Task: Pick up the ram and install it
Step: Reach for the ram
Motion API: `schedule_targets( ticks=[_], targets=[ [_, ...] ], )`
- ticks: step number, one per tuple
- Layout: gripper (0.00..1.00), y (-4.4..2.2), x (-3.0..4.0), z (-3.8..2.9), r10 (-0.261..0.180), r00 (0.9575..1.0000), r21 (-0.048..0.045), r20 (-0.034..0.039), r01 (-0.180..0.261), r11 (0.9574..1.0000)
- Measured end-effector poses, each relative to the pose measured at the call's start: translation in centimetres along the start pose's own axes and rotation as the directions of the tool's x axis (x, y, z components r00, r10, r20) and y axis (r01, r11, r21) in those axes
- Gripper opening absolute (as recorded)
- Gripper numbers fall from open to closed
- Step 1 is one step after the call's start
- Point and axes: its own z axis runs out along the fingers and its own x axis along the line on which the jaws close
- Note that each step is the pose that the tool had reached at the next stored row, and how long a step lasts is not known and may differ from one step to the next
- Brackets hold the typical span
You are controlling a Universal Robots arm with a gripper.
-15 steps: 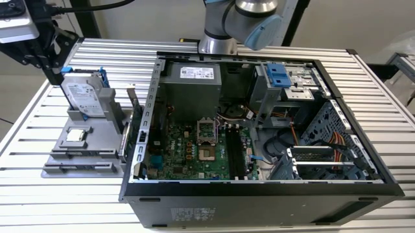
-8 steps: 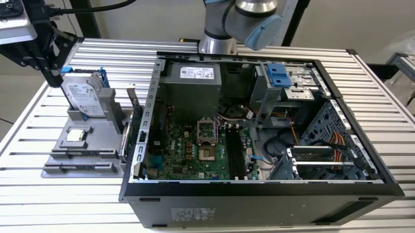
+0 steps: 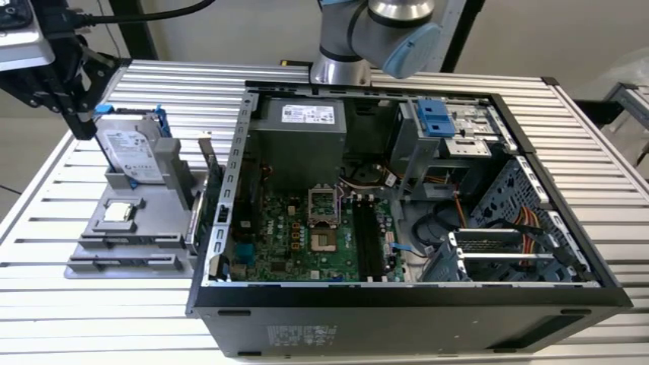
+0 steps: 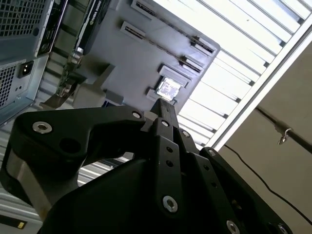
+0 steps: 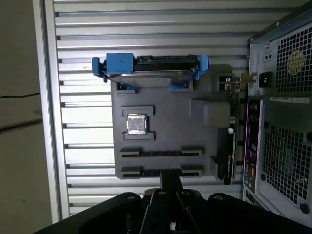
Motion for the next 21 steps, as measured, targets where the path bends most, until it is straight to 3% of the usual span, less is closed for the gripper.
schedule_targets(
  ticks=[21],
  targets=[
    [0.00, -1.36, -0.23, 0.11, 0.016, 0.9999, 0.0278, -0.0005, -0.016, 0.9995]
  ],
)
